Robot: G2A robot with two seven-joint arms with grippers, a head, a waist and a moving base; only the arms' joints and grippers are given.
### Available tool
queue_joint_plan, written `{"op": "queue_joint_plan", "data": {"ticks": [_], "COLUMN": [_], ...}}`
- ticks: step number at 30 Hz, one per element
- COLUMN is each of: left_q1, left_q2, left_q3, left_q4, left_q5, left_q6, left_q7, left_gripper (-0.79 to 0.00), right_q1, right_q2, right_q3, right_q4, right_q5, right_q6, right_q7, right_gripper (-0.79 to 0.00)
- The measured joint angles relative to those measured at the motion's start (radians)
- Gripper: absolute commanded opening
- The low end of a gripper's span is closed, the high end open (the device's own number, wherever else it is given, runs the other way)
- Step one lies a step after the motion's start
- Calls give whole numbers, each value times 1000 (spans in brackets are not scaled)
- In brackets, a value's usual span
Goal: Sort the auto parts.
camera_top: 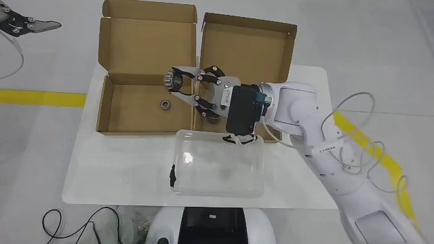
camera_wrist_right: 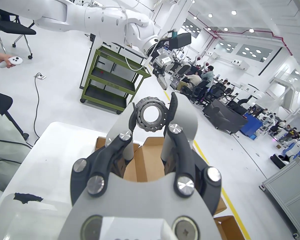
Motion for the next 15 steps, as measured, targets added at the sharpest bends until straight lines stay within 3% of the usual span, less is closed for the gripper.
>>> {"op": "queue_joint_plan", "data": {"ticks": [15], "left_q1": [0], "left_q2": [0], "left_q3": [0], "left_q4": [0], "left_q5": [0], "left_q6": [0], "left_q7": [0], "left_gripper": [0], "right_q1": [-66], "right_q2": [-8], "right_q3": [-62], "right_q4": [103], "right_q5": [-44], "right_q6": [35], "right_q7": [37], "right_gripper": [-785]}}
